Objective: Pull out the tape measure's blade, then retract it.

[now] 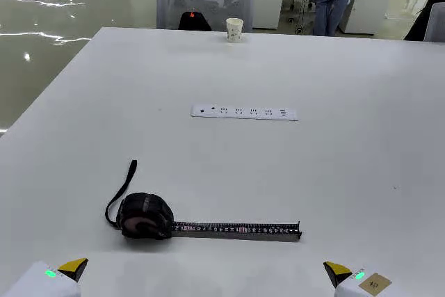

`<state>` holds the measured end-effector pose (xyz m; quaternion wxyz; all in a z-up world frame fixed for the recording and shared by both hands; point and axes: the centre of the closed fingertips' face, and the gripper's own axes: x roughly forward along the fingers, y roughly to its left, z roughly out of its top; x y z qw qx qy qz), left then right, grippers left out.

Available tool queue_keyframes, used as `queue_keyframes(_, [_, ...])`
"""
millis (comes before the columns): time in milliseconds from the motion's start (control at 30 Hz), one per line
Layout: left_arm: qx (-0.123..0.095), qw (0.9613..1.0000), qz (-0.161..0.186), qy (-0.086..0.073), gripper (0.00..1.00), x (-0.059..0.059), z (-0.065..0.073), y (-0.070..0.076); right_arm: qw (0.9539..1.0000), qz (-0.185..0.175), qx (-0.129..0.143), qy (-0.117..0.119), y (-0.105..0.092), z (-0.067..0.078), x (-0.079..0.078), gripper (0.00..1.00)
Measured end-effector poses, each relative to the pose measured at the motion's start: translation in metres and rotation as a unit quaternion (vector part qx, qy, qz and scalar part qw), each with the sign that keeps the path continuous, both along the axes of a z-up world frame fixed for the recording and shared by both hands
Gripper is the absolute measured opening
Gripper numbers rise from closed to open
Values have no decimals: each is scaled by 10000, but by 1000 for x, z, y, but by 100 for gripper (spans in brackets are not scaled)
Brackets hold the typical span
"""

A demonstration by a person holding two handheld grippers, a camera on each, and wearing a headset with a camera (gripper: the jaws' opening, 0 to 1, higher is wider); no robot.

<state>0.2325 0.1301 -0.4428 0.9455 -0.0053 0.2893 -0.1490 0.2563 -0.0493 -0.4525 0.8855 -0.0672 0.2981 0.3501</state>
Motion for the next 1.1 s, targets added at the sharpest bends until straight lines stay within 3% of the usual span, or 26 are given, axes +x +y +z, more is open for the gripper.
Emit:
queue_keyframes(400, [9,10000,-17,-28,99,5,1,-4,9998,188,72,-2,0,2,2,99])
queue_keyframes(867, [-97,9998,142,-60,99,20,-2,-10,9975,683,184,-58,-5,5,13,97])
queue_keyframes(1100, [-83,9996,259,-90,99,30,-3,-7,9960,891,82,-33,-10,0,19,91])
